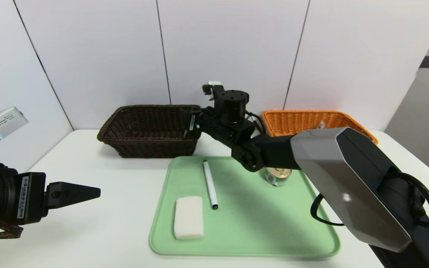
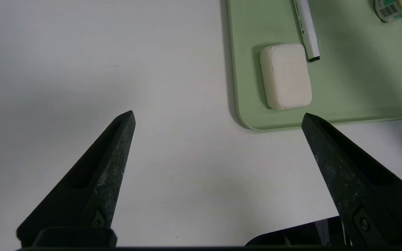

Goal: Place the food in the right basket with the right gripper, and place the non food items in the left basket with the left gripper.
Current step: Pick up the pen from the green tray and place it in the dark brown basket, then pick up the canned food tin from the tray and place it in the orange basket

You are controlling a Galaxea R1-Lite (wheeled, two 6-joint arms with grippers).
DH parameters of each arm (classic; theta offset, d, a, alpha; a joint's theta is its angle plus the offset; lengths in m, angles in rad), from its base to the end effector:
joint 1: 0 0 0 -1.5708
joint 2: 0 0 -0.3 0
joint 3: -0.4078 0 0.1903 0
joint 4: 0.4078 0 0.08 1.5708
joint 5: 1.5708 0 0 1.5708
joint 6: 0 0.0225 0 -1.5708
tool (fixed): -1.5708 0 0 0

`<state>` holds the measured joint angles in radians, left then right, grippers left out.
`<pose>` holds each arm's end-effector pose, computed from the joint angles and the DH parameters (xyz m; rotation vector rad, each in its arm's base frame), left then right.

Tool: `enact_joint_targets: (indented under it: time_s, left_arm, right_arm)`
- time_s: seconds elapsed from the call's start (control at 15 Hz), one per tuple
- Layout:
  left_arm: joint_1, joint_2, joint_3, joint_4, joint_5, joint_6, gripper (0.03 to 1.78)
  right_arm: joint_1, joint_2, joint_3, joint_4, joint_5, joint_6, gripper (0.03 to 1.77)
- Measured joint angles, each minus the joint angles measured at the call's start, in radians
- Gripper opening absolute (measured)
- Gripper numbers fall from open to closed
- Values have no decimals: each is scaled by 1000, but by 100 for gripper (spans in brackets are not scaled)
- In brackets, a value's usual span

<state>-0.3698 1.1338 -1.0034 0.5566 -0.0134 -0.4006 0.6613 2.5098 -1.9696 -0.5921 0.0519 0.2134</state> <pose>0.1261 -0.0492 0.2589 -0.2579 0.7414 -0.2258 0.4200 0.3283 0.1574 0.2201 0.0257 0.7159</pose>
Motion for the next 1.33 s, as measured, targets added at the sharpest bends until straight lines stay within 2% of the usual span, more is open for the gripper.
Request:
enact_joint_targets:
  time_s: [0.27, 0.47, 0.67, 0.8, 1.0, 1.2, 1.33]
  left_arm:
    - [0, -1, 0, 0, 0, 0, 169]
    - [0, -3, 0, 0, 4, -1, 169]
    - [0, -3, -4, -1, 4, 6, 169]
    - [-1, -3, -8, -1, 1, 7, 169]
    - [-1, -3, -9, -1, -2, 7, 169]
    - [-4, -3, -13, -4, -3, 7, 169]
    - [-7, -3, -11, -30, -4, 5, 169]
  right_arm:
    - [-11, -17, 0, 1, 0, 0, 116]
    - [-9, -109, 0, 23, -7, -3, 134]
    - [-11, -259, 3, 161, -63, -18, 145]
    - [-10, -379, 11, 320, -115, -20, 151]
    - [-15, -564, 20, 692, -143, 29, 158]
    - [-28, -723, 44, 1135, -129, 166, 162]
    - [-51, -798, 139, 1335, -126, 238, 164]
